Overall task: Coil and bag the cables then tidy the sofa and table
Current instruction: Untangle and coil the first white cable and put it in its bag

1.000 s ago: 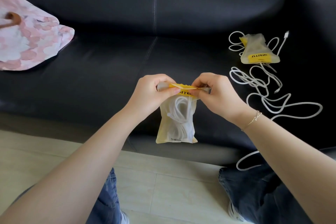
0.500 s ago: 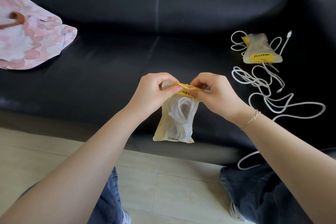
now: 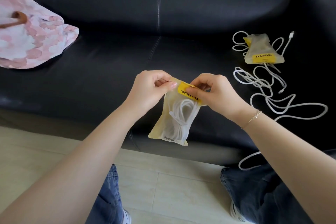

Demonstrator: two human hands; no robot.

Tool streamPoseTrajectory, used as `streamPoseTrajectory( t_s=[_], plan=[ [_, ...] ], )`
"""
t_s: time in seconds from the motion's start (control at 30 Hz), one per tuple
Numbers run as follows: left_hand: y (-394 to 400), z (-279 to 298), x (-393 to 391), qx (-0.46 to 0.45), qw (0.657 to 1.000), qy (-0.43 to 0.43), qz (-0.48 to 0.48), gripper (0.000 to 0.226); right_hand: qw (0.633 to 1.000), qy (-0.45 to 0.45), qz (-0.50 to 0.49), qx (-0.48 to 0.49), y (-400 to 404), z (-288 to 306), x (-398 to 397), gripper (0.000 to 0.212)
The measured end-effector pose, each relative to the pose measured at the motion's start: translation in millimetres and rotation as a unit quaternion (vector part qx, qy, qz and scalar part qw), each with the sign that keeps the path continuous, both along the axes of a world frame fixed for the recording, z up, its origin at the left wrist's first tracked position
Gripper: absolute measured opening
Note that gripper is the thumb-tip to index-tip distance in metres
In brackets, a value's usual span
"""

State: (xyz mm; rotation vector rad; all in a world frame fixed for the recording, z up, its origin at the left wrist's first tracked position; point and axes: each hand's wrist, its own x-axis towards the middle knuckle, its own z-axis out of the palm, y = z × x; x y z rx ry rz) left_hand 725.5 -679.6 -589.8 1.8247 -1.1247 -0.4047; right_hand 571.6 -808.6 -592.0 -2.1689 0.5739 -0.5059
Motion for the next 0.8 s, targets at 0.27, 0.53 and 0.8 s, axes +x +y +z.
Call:
streamPoseTrajectory(
  t_s=[0.27, 0.53, 0.8],
  plan=[
    [-1.6, 1.1, -5.7, 0.022, 0.999, -0.04, 0.026, 0.005, 0.998, -0.001, -0.021, -0.057, 5.0, -7.0, 6.2, 0.008],
    [-1.3, 1.7, -9.8, 0.029, 0.998, -0.04, 0.026, 0.006, 1.0, 0.004, 0.009, 0.025, 6.6, -0.4, 5.4, 0.011],
    [1.2, 7.4, -4.8, 0.059, 0.998, -0.022, -0.031, 0.009, 0.999, -0.029, 0.009, -0.013, 8.7, -1.6, 7.1, 0.009]
  ],
)
